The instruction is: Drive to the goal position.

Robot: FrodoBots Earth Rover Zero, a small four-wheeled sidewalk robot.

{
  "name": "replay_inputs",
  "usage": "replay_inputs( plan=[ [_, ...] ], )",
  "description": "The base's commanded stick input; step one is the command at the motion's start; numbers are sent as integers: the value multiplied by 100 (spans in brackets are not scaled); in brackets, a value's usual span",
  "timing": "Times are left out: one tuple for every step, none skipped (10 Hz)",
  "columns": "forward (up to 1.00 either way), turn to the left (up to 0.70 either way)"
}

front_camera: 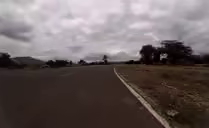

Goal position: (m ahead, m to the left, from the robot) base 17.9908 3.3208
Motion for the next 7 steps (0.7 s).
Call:
replay_inputs(
  plan=[
    [50, 0],
    [50, 0],
    [50, 0],
    [50, 0],
    [50, 0],
    [50, 0],
    [50, 0]
  ],
)
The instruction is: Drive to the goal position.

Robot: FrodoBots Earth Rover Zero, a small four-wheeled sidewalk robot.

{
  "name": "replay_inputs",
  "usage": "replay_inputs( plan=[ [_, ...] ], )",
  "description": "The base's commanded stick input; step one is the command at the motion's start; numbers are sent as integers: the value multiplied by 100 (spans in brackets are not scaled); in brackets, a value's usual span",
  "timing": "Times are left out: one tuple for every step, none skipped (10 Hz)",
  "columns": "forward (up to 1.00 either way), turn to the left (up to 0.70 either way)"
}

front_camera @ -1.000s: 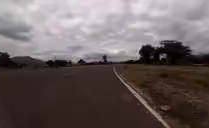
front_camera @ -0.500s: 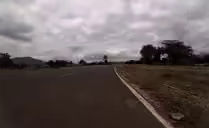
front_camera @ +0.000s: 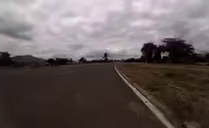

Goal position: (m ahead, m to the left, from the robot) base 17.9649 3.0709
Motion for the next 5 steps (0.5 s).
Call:
replay_inputs(
  plan=[
    [50, 0],
    [50, 0],
    [50, 0],
    [50, 0],
    [50, 0]
  ],
)
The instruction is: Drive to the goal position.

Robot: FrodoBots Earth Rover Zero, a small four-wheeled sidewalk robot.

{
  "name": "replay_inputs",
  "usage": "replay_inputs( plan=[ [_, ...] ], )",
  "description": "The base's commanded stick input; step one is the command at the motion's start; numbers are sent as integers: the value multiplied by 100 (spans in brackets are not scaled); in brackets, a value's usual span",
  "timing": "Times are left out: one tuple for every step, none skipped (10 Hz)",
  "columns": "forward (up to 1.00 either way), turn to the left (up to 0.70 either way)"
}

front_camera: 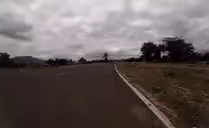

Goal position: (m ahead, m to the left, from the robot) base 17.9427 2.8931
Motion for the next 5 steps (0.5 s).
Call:
replay_inputs(
  plan=[
    [50, 0],
    [50, 0],
    [50, 0],
    [50, 0],
    [50, 0]
  ],
)
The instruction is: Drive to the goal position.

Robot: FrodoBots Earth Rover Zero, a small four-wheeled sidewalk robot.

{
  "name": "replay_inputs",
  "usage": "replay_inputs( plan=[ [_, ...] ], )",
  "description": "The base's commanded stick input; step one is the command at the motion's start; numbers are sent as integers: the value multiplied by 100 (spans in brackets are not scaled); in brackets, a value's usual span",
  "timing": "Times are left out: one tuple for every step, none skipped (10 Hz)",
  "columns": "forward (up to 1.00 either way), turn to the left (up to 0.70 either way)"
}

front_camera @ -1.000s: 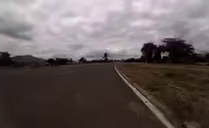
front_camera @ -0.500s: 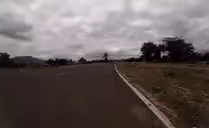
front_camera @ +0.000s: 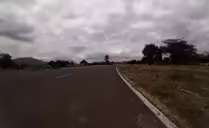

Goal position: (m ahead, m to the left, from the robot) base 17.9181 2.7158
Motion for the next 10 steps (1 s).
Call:
replay_inputs(
  plan=[
    [50, 0],
    [50, 0],
    [50, 0],
    [50, 0],
    [50, 0],
    [50, 0],
    [50, 0],
    [50, 0],
    [50, 0],
    [50, 0]
  ],
)
